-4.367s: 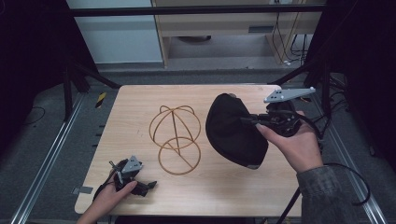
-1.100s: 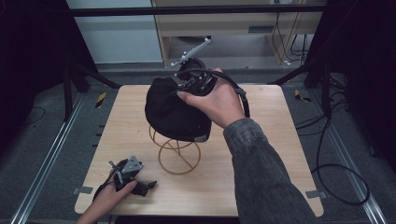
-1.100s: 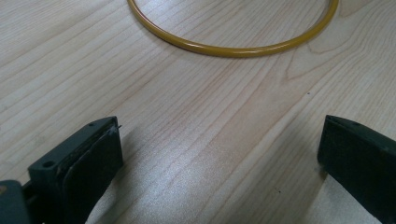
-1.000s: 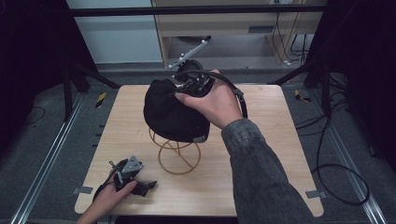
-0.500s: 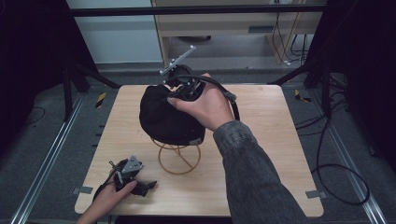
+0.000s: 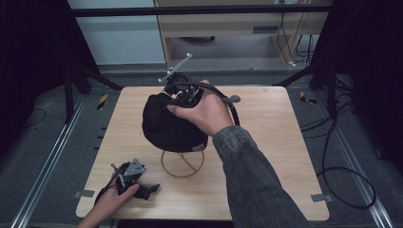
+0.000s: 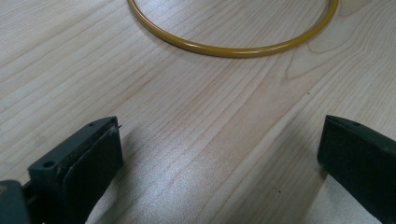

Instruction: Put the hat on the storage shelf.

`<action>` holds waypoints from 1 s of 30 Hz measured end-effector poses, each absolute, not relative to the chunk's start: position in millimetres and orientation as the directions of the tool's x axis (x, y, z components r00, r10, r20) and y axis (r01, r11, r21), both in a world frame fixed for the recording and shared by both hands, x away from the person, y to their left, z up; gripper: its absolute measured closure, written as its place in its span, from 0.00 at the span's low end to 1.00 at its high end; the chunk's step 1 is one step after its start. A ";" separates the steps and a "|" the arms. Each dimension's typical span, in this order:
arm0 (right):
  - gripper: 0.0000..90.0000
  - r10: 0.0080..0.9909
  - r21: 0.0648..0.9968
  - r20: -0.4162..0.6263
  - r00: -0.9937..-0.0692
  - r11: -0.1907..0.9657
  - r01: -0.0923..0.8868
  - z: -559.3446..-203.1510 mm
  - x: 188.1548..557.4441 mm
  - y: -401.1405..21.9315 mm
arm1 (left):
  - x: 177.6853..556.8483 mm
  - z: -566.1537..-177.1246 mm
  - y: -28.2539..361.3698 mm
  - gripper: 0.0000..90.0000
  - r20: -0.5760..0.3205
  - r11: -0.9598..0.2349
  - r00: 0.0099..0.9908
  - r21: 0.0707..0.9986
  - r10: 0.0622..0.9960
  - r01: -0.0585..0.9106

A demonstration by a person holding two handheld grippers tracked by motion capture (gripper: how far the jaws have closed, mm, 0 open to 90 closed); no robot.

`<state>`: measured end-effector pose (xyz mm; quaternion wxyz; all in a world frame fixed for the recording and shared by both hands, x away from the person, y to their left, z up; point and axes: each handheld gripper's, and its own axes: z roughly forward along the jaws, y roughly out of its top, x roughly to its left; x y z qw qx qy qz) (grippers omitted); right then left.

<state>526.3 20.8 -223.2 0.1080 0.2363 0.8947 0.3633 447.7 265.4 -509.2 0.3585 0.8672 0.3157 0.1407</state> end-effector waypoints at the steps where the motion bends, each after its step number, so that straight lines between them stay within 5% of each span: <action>1: 0.85 0.501 0.701 -0.019 -0.865 0.623 0.346 -223.8 526.5 20.9 | 447.7 -509.2 265.4 0.00 0.018 -0.543 0.761 0.711 0.648 0.446; 30: 0.78 0.505 0.678 -0.026 -0.863 0.644 0.356 -231.6 528.0 24.1 | 447.8 -509.1 265.6 0.00 0.020 -0.546 0.762 0.709 0.648 0.446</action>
